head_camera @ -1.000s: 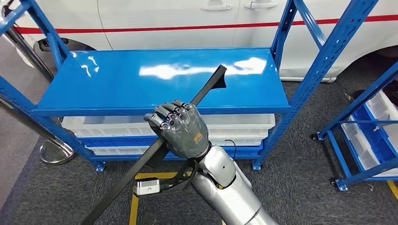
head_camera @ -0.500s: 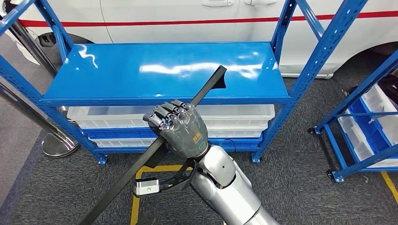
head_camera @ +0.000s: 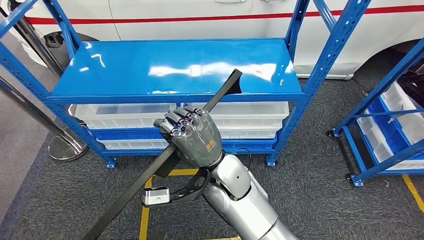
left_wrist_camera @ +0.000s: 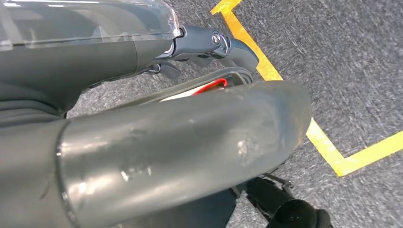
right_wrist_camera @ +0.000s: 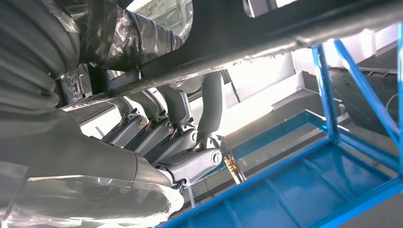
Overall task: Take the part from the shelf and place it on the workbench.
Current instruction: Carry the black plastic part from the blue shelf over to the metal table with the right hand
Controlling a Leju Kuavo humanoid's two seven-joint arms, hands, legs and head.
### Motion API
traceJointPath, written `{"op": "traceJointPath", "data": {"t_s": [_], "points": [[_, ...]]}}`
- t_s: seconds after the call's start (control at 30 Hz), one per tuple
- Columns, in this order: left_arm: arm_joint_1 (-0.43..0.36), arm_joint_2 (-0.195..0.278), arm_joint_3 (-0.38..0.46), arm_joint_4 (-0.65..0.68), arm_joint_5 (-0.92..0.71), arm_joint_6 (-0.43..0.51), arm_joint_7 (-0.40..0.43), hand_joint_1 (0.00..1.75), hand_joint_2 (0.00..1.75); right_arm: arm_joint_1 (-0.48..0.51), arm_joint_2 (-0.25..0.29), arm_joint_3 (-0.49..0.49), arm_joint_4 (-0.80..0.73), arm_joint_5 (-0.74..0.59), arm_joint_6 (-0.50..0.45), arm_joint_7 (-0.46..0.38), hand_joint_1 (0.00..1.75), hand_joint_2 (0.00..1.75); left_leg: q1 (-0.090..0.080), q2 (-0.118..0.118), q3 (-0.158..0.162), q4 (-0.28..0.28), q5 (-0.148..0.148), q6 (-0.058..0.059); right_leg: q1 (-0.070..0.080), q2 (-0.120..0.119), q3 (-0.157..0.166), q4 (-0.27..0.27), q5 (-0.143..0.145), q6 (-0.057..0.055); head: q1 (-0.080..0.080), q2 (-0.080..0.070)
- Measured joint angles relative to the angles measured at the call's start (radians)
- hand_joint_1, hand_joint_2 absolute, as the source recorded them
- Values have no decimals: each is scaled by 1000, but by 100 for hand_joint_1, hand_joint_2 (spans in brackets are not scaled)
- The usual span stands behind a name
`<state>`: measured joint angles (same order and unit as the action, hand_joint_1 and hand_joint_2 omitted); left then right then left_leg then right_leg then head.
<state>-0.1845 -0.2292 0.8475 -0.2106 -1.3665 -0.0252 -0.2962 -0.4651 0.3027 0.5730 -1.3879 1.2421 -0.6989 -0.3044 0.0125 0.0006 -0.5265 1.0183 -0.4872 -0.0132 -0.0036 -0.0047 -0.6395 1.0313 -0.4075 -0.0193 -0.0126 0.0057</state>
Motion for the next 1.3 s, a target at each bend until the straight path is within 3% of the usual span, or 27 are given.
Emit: {"op": "traceJointPath", "data": {"t_s": [0.07, 0.13, 0.17, 0.23, 0.27, 0.3, 0.33, 0.37, 0.43, 0.5, 0.57, 0.63, 0.7, 0.77, 0.8, 0.83, 0.87, 0.93, 0.97, 1.03, 1.1, 1.13, 1.2, 1.27, 1.3], "points": [[1, 0, 0, 0, 0, -1, 0, 0, 0, -1, 0, 0, 0, 0, 0, 0, 175, 175, -4, -2, -4, -11, 7, 14, 0, 1, -5, -3, 13, 13, 0, 0], [1, 0, -1, 0, 0, -1, 1, 0, 0, -2, 0, 0, 0, 0, 0, 0, 175, 175, -2, 1, -13, -17, 23, 32, -1, 3, -17, 14, -3, 23, 1, 0], [1, 0, -1, 0, 0, -1, 1, 0, 0, -3, 0, 0, 0, 0, 0, 0, 175, 175, -1, 3, -20, -21, 32, 40, -1, 5, -31, 47, -33, 27, 1, 0], [-1, 0, -1, 0, 0, -1, 1, 0, 0, -3, -1, 0, 1, 0, 0, 0, 175, 175, -6, 5, -38, -21, 46, 51, -2, 5, -72, 163, -118, 29, 1, 0], [0, 0, -1, 0, 0, -1, 1, 0, 0, -3, -2, 0, 1, 0, 0, 0, 175, 175, -10, 5, -49, -19, 52, 54, -1, 5, -90, 225, -150, 29, 1, 0], [1, 0, -1, 0, 0, -1, 1, 0, 0, -3, -3, 0, 2, 0, 0, 0, 175, 175, -14, 6, -59, -17, 59, 56, -1, 5, -97, 264, -163, 27, 1, 0], [1, 0, -1, 0, 0, -1, 1, 0, 0, -3, -3, 0, 2, 0, 0, 0, 175, 175, -17, 6, -70, -15, 65, 57, 1, 5, -86, 268, -157, 23, 1, 0], [1, 0, -1, 0, 0, -1, 1, 0, 0, -3, -3, 0, 3, 0, 0, 0, 175, 175, -20, 6, -80, -12, 70, 57, 4, 5, -56, 236, -136, 17, 1, 0], [1, -1, -2, 0, 0, -1, 1, 0, 0, -3, -3, 0, 3, 0, 0, 0, 175, 175, -23, 5, -94, -6, 79, 56, 14, 5, 37, 101, -97, -2, 0, 0], [2, -2, -3, 0, 0, -1, 1, 0, 0, -5, -2, 0, 2, 0, 0, 0, 175, 175, -20, 6, -103, -4, 88, 48, 24, 5, 93, 6, -85, -16, 0, 0], [1, -3, -5, 0, 0, -1, 1, 0, 0, -6, 0, 0, 1, 0, 0, 0, 175, 175, -16, 6, -105, -8, 101, 36, 29, 5, 96, -15, -77, -21, 1, 0], [0, -3, -6, 0, 0, -1, 1, 0, 0, -7, 0, 0, 1, 0, 0, 0, 175, 175, -16, 4, -111, -3, 92, 25, 23, 0, 96, -35, -56, -28, 1, 0], [2, -2, -6, 0, 0, -1, 2, 0, 0, -9, 1, 0, 1, -1, 0, 0, 175, 175, -13, 1, -136, 60, 32, 12, 15, -5, 89, -50, -35, -34, 0, 0], [3, -1, -6, 0, 0, -1, 2, 0, 0, -10, 1, 0, 2, -1, 0, 0, 175, 175, -4, 0, -172, 180, -46, -4, 14, -7, 69, -50, -20, -37, 0, 0], [3, -1, -6, 0, 0, -1, 2, 0, 0, -10, 1, 0, 3, -1, 0, 0, 175, 175, 2, 1, -182, 227, -64, -11, 12, -7, 57, -48, -13, -34, 0, 0], [4, -1, -6, 0, 0, -1, 2, 0, 0, -10, 1, 0, 5, -1, 0, 0, 175, 175, 7, 1, -177, 244, -62, -18, 10, -8, 45, -43, -7, -30, 0, 0], [4, -1, -6, 0, 0, -1, 2, 0, 0, -10, 1, 0, 5, -1, 0, 0, 175, 175, 13, 1, -154, 225, -43, -25, 6, -8, 32, -36, -3, -26, 0, 0], [3, 0, -7, 0, 0, -1, 2, 0, 0, -10, 1, 0, 6, -1, 0, 0, 175, 175, 22, 0, -67, 105, -3, -39, -2, -7, 6, -18, 3, -16, 0, 0], [1, 0, -7, 0, 0, -1, 2, 0, 0, -11, 2, 0, 6, -1, 0, 0, 175, 175, 22, -2, -32, 49, 5, -39, -3, -7, -5, -10, 7, -10, 0, 0], [1, 0, -8, 0, 0, -1, 2, 0, 0, -12, 2, 0, 6, -1, 0, 0, 175, 175, 16, -6, -7, -2, -1, -29, -2, -6, -18, 0, 16, 4, 1, 0], [2, 2, -8, 0, 0, -1, 3, 0, 0, -13, 2, 0, 6, -3, 0, 0, 175, 175, 14, -5, -17, -4, 9, -8, -3, -5, -22, 2, 24, 18, 1, 0], [1, 2, -8, 0, 0, -1, 3, 0, 0, -13, 2, 0, 6, -3, 0, 0, 175, 175, 13, -4, -21, -5, 17, 4, -6, -4, -27, 9, 14, 23, 1, 0], [0, 3, -9, 0, 0, -1, 3, 0, 0, -14, 1, 0, 7, -4, 0, 0, 175, 175, 13, 0, -35, -10, 35, 28, -9, -1, -53, 75, -53, 30, 1, 0], [-2, 3, -9, 0, 0, -1, 3, 0, 0, -14, 1, 0, 7, -5, 0, 0, 175, 175, 8, 2, -57, -10, 52, 39, -10, 2, -92, 199, -142, 32, 1, 0], [-1, 3, -9, 0, 0, -1, 3, 0, 0, -14, 0, 0, 8, -5, 0, 0, 175, 175, 5, 2, -70, -9, 61, 40, -10, 2, -103, 253, -166, 32, 1, 0]]}}
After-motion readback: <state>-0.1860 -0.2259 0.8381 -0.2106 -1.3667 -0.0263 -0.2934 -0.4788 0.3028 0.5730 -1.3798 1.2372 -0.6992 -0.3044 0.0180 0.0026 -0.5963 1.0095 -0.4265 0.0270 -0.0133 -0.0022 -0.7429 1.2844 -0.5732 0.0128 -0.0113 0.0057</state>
